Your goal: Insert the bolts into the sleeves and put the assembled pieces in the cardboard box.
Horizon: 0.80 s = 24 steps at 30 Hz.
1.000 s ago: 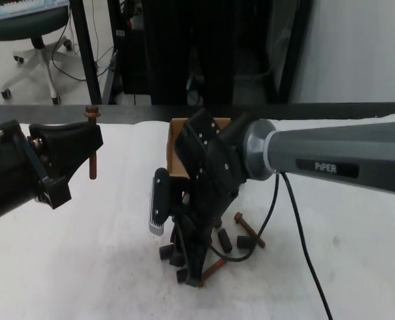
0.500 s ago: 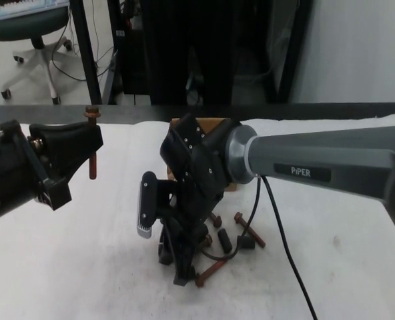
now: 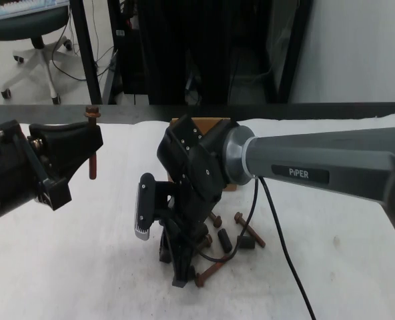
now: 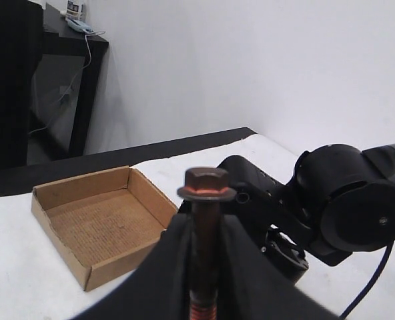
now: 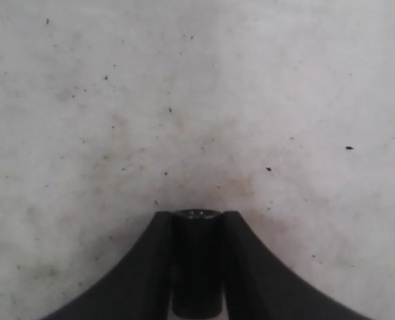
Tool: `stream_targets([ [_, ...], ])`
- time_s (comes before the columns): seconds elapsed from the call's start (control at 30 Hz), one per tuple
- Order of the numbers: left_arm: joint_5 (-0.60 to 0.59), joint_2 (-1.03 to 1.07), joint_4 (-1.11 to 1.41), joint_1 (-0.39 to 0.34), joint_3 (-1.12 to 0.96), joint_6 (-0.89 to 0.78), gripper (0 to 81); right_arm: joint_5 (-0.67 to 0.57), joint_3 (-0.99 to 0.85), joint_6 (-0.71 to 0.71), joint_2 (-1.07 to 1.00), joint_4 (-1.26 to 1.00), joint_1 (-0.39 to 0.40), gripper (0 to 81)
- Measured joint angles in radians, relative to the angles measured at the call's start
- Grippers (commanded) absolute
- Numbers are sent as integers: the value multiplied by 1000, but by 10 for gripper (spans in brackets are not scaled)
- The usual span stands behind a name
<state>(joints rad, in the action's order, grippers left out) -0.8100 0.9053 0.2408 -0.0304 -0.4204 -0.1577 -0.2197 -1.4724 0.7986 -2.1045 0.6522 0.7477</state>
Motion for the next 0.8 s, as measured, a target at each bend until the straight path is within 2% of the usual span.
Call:
stream_targets([
  [0.07,0,1,0,0,0,0,3,4,0,-17,0,0,0,81],
  [0.17,0,1,0,0,0,0,3,11,-6,-24,0,33,0,248],
  [0.27,0,1,0,0,0,0,3,15,-7,-27,0,59,0,373],
  [0.37,0,1,0,0,0,0,3,18,-10,-27,0,62,0,380],
  [0.63,0,1,0,0,0,0,3,22,-10,-21,0,67,0,300],
  [0.8,0,1,0,0,0,0,3,26,-10,-21,0,67,0,301],
])
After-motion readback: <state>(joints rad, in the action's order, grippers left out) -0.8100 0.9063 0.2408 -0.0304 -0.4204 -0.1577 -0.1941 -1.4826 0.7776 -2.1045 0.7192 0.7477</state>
